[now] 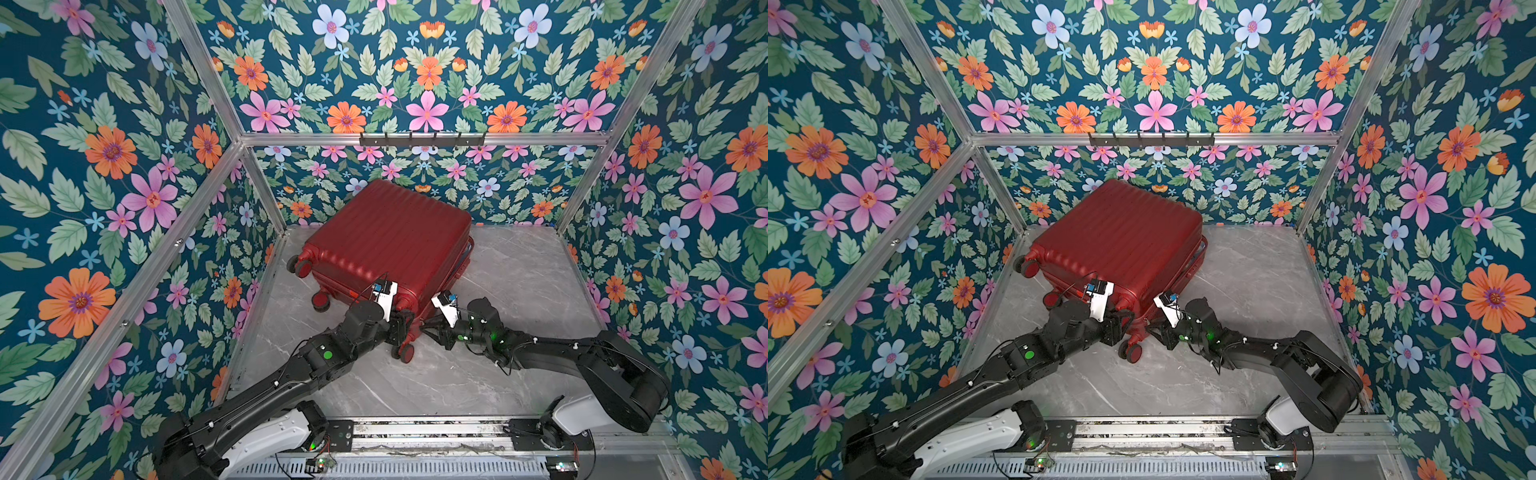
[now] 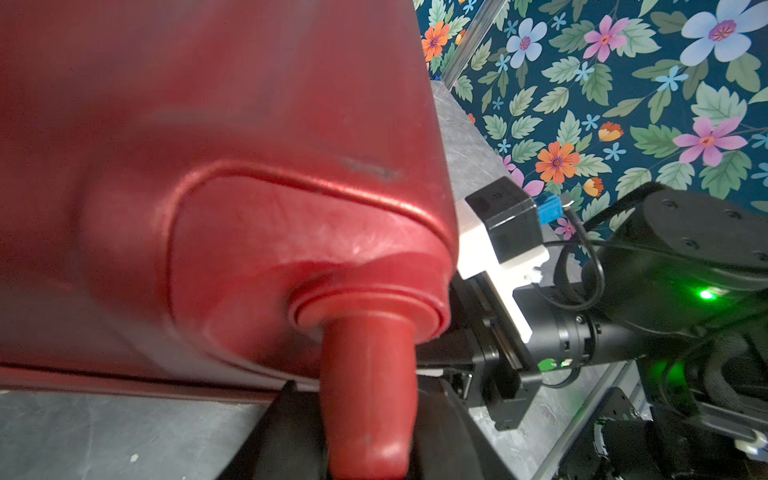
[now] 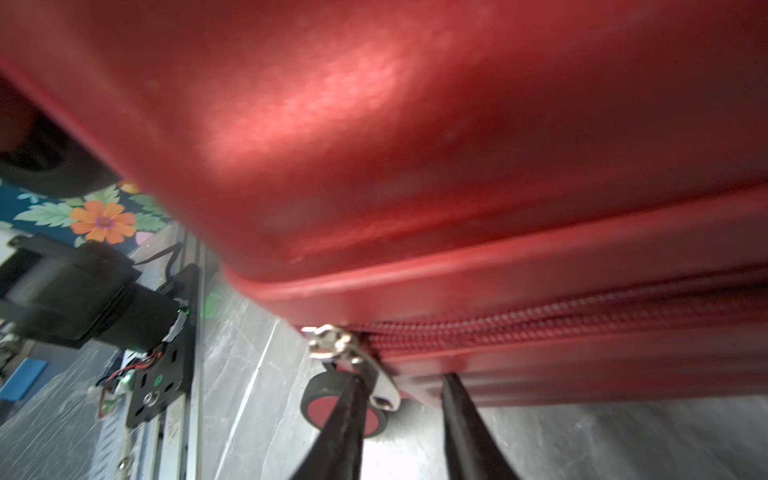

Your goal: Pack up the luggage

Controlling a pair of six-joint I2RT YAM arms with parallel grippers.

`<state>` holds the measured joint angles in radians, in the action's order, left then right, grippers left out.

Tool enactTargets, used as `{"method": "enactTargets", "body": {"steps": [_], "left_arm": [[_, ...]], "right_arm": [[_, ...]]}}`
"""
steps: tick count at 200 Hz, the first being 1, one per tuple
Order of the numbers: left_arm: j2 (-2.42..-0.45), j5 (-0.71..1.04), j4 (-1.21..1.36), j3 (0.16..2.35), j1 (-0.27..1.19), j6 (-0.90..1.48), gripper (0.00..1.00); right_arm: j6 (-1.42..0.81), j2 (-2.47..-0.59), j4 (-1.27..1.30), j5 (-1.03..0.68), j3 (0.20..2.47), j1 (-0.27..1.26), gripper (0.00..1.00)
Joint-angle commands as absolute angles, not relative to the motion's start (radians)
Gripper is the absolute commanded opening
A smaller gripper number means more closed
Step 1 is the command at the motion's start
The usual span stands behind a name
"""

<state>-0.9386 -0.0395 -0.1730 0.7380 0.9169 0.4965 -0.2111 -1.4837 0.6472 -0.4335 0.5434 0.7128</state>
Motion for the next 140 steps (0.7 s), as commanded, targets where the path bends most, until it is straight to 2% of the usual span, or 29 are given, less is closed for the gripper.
{"method": "enactTargets", "body": {"steps": [1,63,88,140], "left_arm": [[-0.939,-0.016,-0.081,0.756,0.919,0.500,0.00],[-0.942,-0.020,-0.077,0.756,0.919,0.503,0.00],[-0.943,-0.020,-0.074,0.757,0.921,0.503,0.00],[-0.950,-0.017,-0.069,0.756,0.919,0.505,0.00]], "right_arm": [[-0.227,-1.480,0.774,-0.452,0.560,0.715,0.23],[-0.237,-1.432,0.750,-0.471,0.554,0.715,0.09],[-0.244,-1.416,0.738,-0.472,0.550,0.715,0.09],[-0.254,-1.410,0.730,-0.457,0.560,0.715,0.16]]}}
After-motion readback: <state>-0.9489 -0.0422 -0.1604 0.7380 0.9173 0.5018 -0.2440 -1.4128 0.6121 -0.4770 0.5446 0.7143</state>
